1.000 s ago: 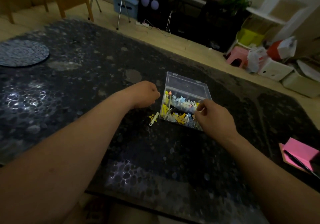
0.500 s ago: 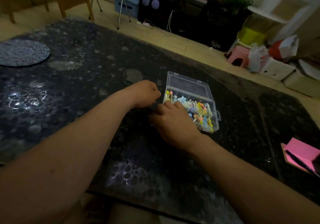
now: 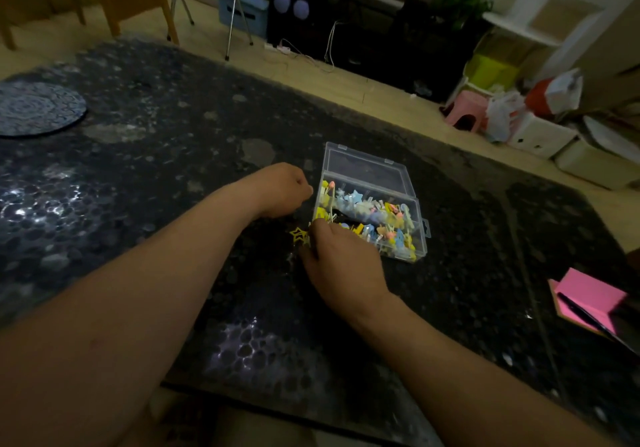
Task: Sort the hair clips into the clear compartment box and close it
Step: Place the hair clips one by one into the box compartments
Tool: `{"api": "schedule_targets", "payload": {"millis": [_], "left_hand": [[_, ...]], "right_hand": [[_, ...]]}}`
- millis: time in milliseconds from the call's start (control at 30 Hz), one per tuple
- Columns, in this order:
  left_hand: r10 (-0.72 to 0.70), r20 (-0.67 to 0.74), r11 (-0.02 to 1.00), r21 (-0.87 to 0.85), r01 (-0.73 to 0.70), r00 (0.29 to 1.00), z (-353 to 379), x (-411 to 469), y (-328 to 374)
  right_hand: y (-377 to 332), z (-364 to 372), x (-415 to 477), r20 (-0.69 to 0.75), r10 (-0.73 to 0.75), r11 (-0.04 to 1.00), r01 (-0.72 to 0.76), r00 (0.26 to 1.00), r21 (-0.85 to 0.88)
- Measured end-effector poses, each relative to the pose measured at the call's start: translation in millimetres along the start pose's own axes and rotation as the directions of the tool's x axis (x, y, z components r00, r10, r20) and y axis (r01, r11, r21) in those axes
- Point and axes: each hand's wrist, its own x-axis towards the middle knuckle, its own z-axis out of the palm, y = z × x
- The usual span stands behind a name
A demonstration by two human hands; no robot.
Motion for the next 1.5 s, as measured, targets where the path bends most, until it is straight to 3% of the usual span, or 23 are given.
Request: {"api": "schedule_targets", "payload": {"millis": [267, 533, 667, 800, 933, 1067, 1500], "left_hand": [[-0.002, 0.007, 1.0, 0.018, 0.002, 1.0, 2, 5, -7], [0.012, -0.008, 1.0, 0.021, -0.012, 1.0, 1, 6, -8], [0.015, -0.001, 1.0, 0.01, -0.015, 1.0, 1, 5, -8], [0.024, 0.021, 0.999, 0.029, -0.025, 0.999, 5, 3, -6], [0.029, 0.027, 0.996, 0.085, -0.031, 0.999, 10, 2, -4], [0.022, 0.033, 0.995, 0.095, -0.025, 0.999, 12, 4, -5], [0.035, 0.042, 0.99, 0.137, -0.041, 0.999, 13, 7, -7]], "right_hand": [[-19, 8, 3, 0.003, 0.1, 0.994, -0.1, 0.995, -0.042], [4, -21, -21, 0.162, 0.079, 0.996, -0.085, 0.984, 0.035], [36, -44, -22, 0.105, 0.251, 0.953, -0.265, 0.962, 0.146], [95, -62, -5, 0.033, 0.465, 0.856, -0.46, 0.884, 0.236], [130, -67, 10, 0.196, 0.553, 0.811, -0.577, 0.81, 0.098], [133, -61, 21, 0.3, 0.588, 0.804, -0.584, 0.751, -0.113], [129, -51, 36, 0.339, 0.624, 0.781, -0.562, 0.704, -0.272]]}}
